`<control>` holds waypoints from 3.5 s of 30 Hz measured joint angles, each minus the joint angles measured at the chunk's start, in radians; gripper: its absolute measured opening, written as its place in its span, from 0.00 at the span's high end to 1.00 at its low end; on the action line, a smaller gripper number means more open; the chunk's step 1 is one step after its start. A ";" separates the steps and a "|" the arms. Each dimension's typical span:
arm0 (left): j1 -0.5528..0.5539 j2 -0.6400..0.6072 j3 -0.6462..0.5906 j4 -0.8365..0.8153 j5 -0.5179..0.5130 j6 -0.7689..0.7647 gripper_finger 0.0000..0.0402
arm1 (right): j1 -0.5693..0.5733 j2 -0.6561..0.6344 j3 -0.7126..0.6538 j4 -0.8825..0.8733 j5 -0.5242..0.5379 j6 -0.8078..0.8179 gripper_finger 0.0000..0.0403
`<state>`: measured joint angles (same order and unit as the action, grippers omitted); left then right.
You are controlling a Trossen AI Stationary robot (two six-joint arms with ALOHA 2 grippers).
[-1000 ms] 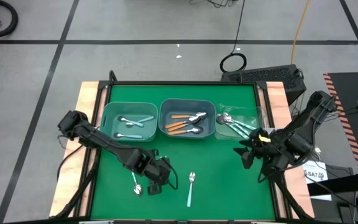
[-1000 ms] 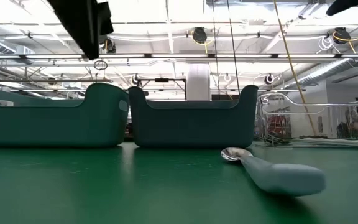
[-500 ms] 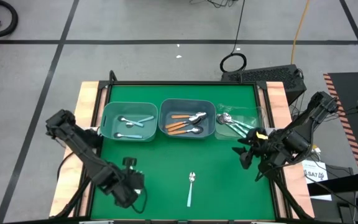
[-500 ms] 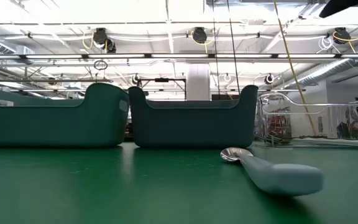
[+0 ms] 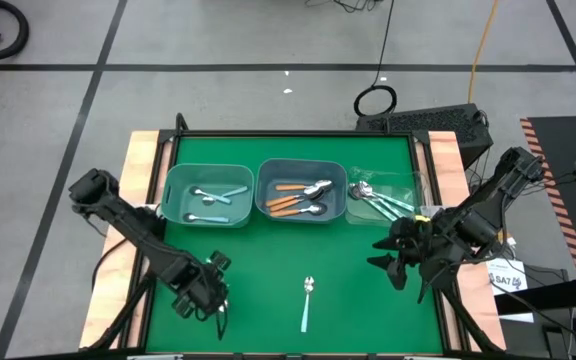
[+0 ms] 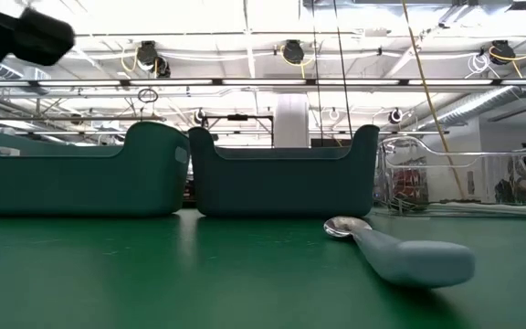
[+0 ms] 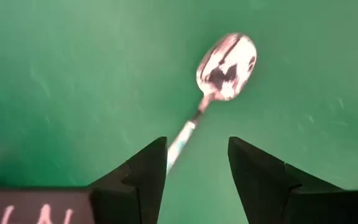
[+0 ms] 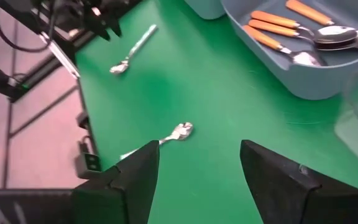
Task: Sort silverware by color (type)
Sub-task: Put the white spoon into the transparent bin
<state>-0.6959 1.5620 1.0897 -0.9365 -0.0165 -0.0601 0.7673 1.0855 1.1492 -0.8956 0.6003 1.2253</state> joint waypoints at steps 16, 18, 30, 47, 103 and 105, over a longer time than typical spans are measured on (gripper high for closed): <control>0.103 0.001 -0.189 0.165 0.139 0.339 0.58 | -0.002 0.034 0.000 0.054 0.072 0.049 0.46; 0.098 0.001 -0.204 0.205 0.140 0.366 0.60 | -0.003 0.048 0.000 0.056 0.083 0.052 0.46; 0.097 -0.003 -0.342 0.356 0.132 0.448 0.74 | -0.009 0.116 0.000 0.055 0.082 0.193 0.46; 0.153 0.010 -0.290 0.422 0.099 0.452 0.95 | -0.009 0.151 0.000 0.064 0.079 0.282 0.46; 0.465 0.121 0.264 1.224 -0.895 -0.632 0.95 | -0.261 -0.012 0.002 0.331 0.260 -0.560 0.46; 0.465 0.128 0.264 1.231 -0.896 -0.634 0.95 | -0.283 -0.004 0.002 0.345 0.256 -0.584 0.46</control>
<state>-0.2310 1.6900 1.3540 0.2946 -0.9126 -0.6945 0.4840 1.0810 1.1507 -0.5503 0.8564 0.6410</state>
